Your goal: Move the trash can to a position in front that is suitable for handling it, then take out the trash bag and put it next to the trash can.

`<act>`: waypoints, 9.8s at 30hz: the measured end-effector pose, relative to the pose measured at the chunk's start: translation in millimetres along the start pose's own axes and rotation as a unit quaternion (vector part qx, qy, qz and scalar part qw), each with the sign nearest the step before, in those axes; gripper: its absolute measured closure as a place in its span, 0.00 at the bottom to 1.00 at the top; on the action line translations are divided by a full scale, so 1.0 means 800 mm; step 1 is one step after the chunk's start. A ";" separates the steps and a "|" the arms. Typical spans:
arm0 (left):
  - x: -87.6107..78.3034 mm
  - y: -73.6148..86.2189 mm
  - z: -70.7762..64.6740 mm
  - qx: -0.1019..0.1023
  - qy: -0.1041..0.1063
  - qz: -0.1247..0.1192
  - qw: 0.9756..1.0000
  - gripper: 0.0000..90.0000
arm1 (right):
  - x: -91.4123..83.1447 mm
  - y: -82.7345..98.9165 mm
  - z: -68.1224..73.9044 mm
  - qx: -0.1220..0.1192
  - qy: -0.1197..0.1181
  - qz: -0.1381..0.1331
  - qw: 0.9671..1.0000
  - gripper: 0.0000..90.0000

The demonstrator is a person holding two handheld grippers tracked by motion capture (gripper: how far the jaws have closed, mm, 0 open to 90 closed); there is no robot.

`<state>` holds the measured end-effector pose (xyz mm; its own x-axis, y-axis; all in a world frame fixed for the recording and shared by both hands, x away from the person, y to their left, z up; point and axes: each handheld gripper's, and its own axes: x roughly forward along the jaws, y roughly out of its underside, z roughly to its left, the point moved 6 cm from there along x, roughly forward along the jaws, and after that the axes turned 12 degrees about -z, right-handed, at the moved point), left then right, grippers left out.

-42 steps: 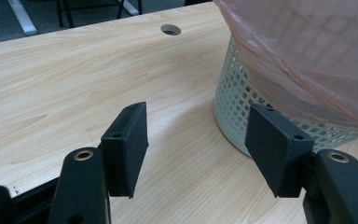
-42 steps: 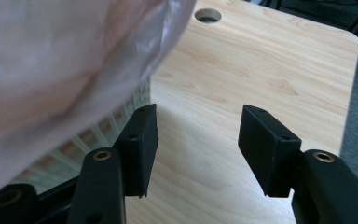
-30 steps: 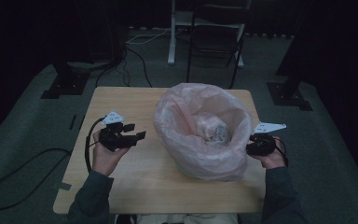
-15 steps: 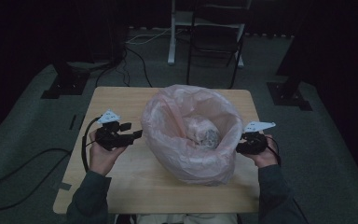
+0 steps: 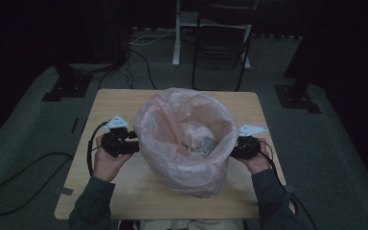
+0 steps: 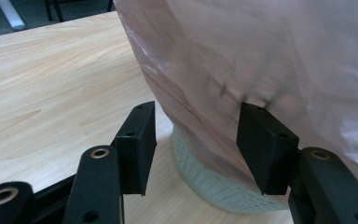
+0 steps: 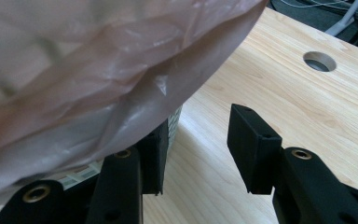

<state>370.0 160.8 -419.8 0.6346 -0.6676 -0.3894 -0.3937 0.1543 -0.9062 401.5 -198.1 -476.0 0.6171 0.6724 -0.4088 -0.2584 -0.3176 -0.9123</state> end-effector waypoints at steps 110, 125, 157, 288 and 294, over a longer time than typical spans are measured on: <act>-0.162 -0.073 0.037 -0.017 -0.076 -0.125 0.989 0.44 | -0.069 -0.138 0.141 -0.096 -0.102 -0.190 0.972 0.52; -0.120 -0.076 0.034 0.006 -0.040 -0.076 0.996 0.85 | -0.045 -0.155 0.136 -0.091 -0.094 -0.165 0.978 0.47; -0.116 -0.119 -0.024 0.072 0.022 -0.100 0.992 1.00 | -0.013 -0.183 0.136 -0.095 -0.112 -0.118 0.982 0.43; -0.147 -0.083 0.006 -0.003 0.021 -0.139 0.990 0.52 | -0.017 -0.269 0.120 -0.134 -0.122 -0.180 0.967 0.98; -0.142 -0.080 0.005 0.005 0.012 -0.127 0.992 0.52 | -0.051 -0.294 0.117 -0.143 -0.109 -0.218 0.959 0.98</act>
<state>326.1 229.5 -318.4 0.6962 -0.7031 -0.1450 -0.2169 -0.0134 -0.9761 367.5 -87.9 -247.0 0.4416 0.8971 -0.0136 0.2225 -0.1243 -0.9670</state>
